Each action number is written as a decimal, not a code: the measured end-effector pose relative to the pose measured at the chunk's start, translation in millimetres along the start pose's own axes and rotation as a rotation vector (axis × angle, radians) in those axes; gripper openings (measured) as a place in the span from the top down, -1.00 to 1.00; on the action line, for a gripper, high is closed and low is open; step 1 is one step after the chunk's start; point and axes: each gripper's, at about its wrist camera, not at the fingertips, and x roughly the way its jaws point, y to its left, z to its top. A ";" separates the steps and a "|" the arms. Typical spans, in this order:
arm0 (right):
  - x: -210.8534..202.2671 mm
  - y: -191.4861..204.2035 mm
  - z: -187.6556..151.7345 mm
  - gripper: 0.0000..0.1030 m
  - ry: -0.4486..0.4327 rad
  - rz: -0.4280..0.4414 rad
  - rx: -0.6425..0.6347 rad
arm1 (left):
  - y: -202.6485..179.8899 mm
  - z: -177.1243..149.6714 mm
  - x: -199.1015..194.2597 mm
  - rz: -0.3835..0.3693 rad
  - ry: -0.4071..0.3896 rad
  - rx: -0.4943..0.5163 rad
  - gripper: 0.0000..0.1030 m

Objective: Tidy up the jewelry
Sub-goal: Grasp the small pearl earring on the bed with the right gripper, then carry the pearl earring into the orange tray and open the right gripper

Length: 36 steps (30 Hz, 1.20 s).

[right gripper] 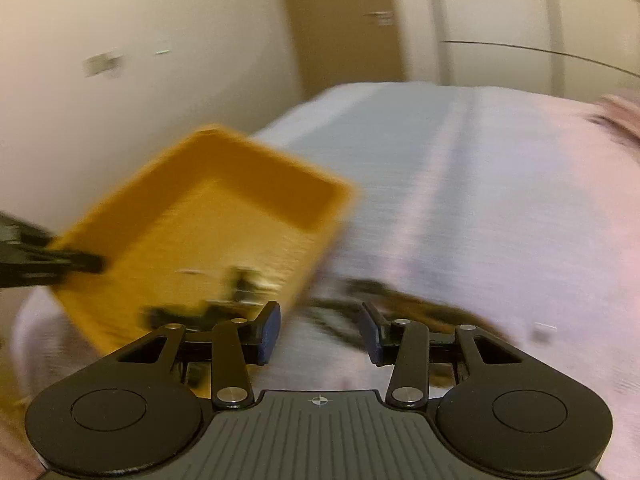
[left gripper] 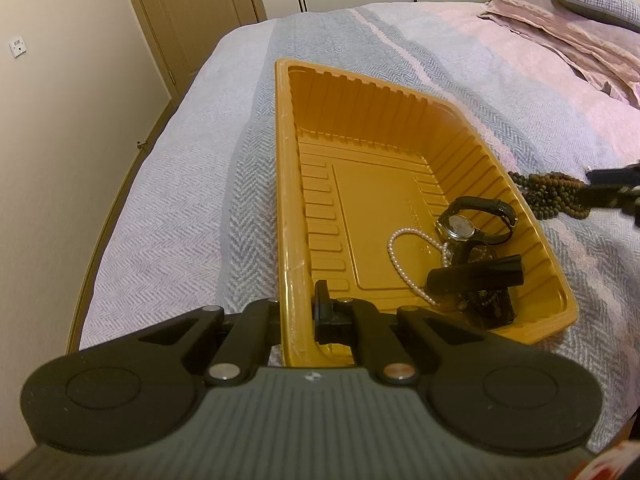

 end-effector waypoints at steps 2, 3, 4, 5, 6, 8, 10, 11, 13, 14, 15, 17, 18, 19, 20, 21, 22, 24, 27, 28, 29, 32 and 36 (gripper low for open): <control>-6.2 -25.0 -4.4 0.15 0.000 -0.097 0.017 | -0.1 0.4 -0.3 0.001 0.000 0.000 0.95; -7.9 -37.3 -6.7 0.15 0.008 -0.147 0.026 | -0.1 0.3 -0.2 0.001 0.000 0.001 0.95; -9.8 -49.5 -8.7 0.15 0.007 -0.189 0.035 | -0.1 0.5 -0.4 0.000 0.001 0.001 0.95; -11.8 -59.9 -10.3 0.15 0.003 -0.221 0.042 | -0.2 0.4 -0.2 0.001 0.001 0.002 0.95; -11.9 -70.3 -10.9 0.15 0.008 -0.251 0.052 | -0.3 0.7 -0.5 0.001 0.002 0.002 0.95; -10.2 -87.5 -11.8 0.15 0.017 -0.283 0.078 | -0.3 1.4 -0.5 0.003 0.003 0.002 0.95; -6.8 -101.2 -11.4 0.16 0.027 -0.295 0.102 | -0.7 2.1 -0.7 0.005 0.003 0.001 0.95; -3.7 -105.7 -11.1 0.16 0.034 -0.301 0.101 | -1.0 2.2 -0.5 0.007 0.004 0.002 0.95; 3.2 -111.6 -10.7 0.17 0.049 -0.297 0.088 | -1.3 2.6 -1.0 0.008 0.006 0.002 0.96; 5.8 -113.8 -11.7 0.20 0.055 -0.295 0.074 | -1.3 2.7 -1.2 0.008 0.007 0.002 0.96; 9.4 -113.6 -11.9 0.23 0.059 -0.298 0.054 | -1.3 2.8 -0.9 0.009 0.008 0.002 0.96; 18.7 -114.7 -13.3 0.38 0.068 -0.296 0.032 | -1.4 2.7 -1.2 0.010 0.009 0.001 0.96; 22.6 -115.2 -13.6 0.41 0.075 -0.296 0.023 | -1.3 2.8 -1.1 0.009 0.010 0.000 0.96; 28.7 -116.0 -13.7 0.45 0.082 -0.299 0.015 | -1.5 2.8 -1.0 0.009 0.010 -0.001 0.96; 33.6 -115.6 -14.1 0.48 0.090 -0.300 0.005 | -1.5 2.8 -1.1 0.009 0.011 -0.001 0.96; 37.4 -116.7 -14.5 0.49 0.096 -0.300 -0.003 | -1.8 2.8 -1.2 0.009 0.011 -0.001 0.96; 40.6 -116.4 -14.7 0.51 0.106 -0.304 -0.013 | -2.1 3.0 -1.3 0.010 0.011 0.000 0.96; 46.9 -117.7 -15.6 0.54 0.113 -0.301 -0.024 | -2.3 3.1 -1.3 0.010 0.011 0.001 0.96; 53.7 -118.8 -16.2 0.66 0.125 -0.300 -0.030 | -1.8 3.2 -1.3 0.011 0.011 -0.001 0.96; 56.3 -119.2 -16.6 0.75 0.128 -0.299 -0.029 | -1.7 3.1 -1.4 0.011 0.011 -0.002 0.96; 57.5 -119.1 -17.0 0.82 0.129 -0.300 -0.030 | -1.9 3.0 -1.4 0.012 0.011 -0.002 0.96; 56.4 -115.5 -17.0 0.85 0.121 -0.308 -0.048 | -1.9 3.0 -1.4 0.011 0.011 -0.001 0.96; 45.6 -105.3 -14.3 0.85 0.092 -0.321 -0.081 | -2.0 2.9 -1.5 0.012 0.010 -0.001 0.96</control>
